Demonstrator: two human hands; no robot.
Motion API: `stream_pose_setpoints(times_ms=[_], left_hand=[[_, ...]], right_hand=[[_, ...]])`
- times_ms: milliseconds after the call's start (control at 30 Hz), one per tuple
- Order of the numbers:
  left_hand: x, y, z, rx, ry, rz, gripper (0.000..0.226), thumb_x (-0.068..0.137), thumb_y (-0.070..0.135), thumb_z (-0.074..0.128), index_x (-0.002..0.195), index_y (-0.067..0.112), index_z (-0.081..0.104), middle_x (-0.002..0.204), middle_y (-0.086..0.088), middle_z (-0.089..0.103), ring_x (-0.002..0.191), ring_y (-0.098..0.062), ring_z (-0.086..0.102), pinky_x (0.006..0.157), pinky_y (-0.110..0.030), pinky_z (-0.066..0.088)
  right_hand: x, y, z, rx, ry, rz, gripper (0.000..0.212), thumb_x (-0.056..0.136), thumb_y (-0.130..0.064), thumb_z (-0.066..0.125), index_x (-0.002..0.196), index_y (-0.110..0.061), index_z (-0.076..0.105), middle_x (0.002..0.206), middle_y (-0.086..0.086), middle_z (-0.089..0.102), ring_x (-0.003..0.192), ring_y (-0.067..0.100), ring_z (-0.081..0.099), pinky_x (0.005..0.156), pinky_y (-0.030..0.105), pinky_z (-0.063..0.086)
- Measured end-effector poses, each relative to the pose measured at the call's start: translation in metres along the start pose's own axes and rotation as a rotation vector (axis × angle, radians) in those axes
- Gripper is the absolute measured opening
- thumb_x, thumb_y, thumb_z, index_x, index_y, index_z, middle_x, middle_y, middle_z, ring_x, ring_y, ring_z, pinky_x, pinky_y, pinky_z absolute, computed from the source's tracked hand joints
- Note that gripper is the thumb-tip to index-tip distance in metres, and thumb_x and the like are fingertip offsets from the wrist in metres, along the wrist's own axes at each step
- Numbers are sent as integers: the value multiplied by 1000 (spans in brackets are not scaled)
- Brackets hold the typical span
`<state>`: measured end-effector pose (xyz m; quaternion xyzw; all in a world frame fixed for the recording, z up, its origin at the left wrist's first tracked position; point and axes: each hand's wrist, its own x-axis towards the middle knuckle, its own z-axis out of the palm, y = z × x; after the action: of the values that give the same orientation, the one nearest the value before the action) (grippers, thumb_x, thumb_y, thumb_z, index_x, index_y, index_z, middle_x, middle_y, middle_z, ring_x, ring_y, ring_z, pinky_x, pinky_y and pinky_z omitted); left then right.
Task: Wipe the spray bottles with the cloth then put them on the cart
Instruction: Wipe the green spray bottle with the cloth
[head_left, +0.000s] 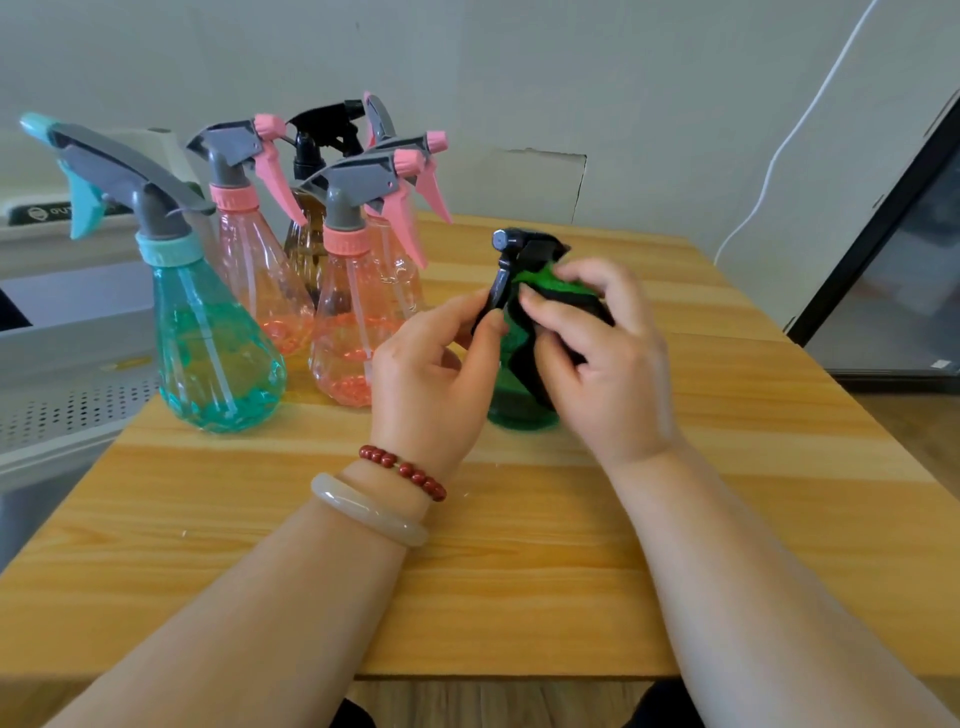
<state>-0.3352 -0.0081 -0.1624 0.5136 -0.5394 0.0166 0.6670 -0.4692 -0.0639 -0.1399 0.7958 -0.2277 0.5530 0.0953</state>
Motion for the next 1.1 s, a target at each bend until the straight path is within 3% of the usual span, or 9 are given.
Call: stream_pose_setpoints(times_ms=[200,300,433,533,600,667,867,967,1100], left_hand=[[-2,1,2,-24,-12,85,27,94,23,56,112,11,72,86,-1,71,76,-11,61,67,-23,50],[-2,-1,2,-54,-18,105,25,94,15,55,110,9,73,100,-1,61,92,-3,57,78,-18,49],[0,0,2,-79,-91,-87,24,94,17,58,116,25,64,121,8,54,119,1,50,103,-31,46],[3,4,2,-136,-281,-369,43,98,21,58,139,26,46,137,16,49,129,1,43,113,-32,38],[3,2,3,-124,-368,-450,53,98,23,58,148,25,39,146,13,46,130,4,39,114,-27,35],[1,-1,4,-77,-404,-438,55,98,24,59,149,27,40,148,13,46,133,3,40,114,-27,35],[1,-4,4,-87,-414,-461,56,98,25,60,149,31,39,149,13,45,137,-3,41,116,-36,36],[1,-2,4,-68,-431,-436,59,96,28,62,150,31,38,151,12,43,136,2,37,116,-27,31],[-1,-3,7,24,-464,-403,77,87,36,71,152,34,31,147,8,35,132,-4,35,113,-25,31]], right_hand=[[7,3,-7,41,134,214,24,87,2,63,107,-3,74,113,6,60,105,6,55,94,12,42],[0,5,1,140,-3,314,27,85,0,62,109,-5,73,112,-3,60,104,0,55,92,8,40],[-6,11,-2,196,-91,517,25,80,1,64,99,-9,77,104,-6,61,97,-4,54,84,1,37],[0,11,-8,223,-52,526,25,83,-1,64,103,-13,76,104,-11,63,99,-8,56,88,4,38],[5,6,-6,278,-39,518,25,87,-5,64,109,-14,74,109,-9,66,107,-5,58,93,9,40],[3,2,-3,320,-64,525,27,88,-3,64,109,-15,74,109,-11,66,108,-2,59,94,10,41],[-2,9,-7,290,-126,643,31,82,3,66,92,-26,73,100,-20,60,94,-23,51,83,0,37],[1,8,-7,290,-79,607,29,84,1,63,100,-20,75,105,-15,64,99,-19,53,88,2,38],[-3,5,-1,347,-76,618,30,85,4,61,103,-17,75,107,-14,65,105,-9,57,92,7,41]])
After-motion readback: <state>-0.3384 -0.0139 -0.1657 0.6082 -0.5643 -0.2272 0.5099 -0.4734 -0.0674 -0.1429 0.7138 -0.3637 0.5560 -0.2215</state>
